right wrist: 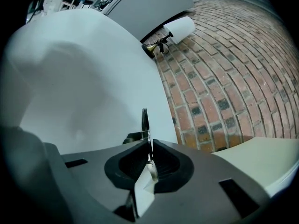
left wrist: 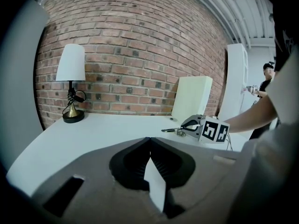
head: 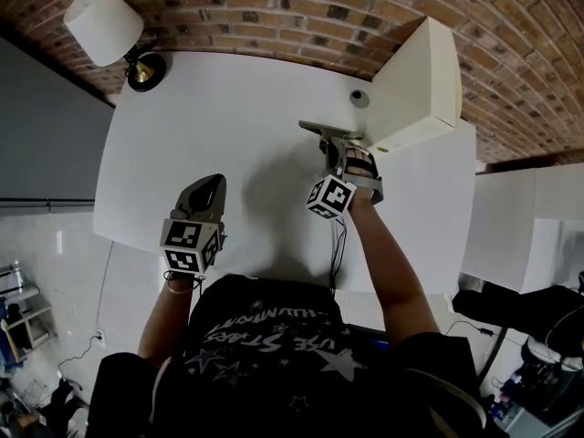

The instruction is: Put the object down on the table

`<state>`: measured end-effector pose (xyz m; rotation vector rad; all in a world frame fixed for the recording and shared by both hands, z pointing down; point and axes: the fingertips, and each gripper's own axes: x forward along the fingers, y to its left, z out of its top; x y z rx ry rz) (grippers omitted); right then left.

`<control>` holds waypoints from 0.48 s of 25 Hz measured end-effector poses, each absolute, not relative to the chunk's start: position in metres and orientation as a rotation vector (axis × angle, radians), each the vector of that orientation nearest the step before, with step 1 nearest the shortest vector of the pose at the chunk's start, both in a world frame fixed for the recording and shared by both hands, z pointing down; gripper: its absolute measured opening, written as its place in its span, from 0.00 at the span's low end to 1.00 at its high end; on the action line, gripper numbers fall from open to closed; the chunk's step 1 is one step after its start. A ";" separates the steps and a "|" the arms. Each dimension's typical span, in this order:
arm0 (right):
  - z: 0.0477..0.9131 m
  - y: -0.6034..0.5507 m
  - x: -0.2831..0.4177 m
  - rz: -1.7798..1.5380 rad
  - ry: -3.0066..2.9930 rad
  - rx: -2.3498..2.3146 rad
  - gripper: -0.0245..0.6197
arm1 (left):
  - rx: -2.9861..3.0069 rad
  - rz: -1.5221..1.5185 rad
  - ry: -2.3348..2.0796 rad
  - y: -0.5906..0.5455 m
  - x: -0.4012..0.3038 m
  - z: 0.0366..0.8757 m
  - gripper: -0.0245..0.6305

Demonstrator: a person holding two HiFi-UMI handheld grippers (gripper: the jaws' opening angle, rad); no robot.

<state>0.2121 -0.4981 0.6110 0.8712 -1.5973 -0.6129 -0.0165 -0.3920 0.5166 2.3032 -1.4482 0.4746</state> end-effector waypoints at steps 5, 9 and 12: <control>0.615 -0.497 0.212 -0.564 -1.600 0.915 0.10 | 2.299 0.464 -1.462 -0.386 -0.021 0.517 0.07; 0.614 -0.497 0.212 -0.532 -1.602 0.940 0.11 | 2.298 0.445 -1.477 -0.381 -0.028 0.514 0.07; 0.608 -0.491 0.210 -0.529 -1.605 0.951 0.16 | 2.302 0.425 -1.484 -0.375 -0.034 0.511 0.07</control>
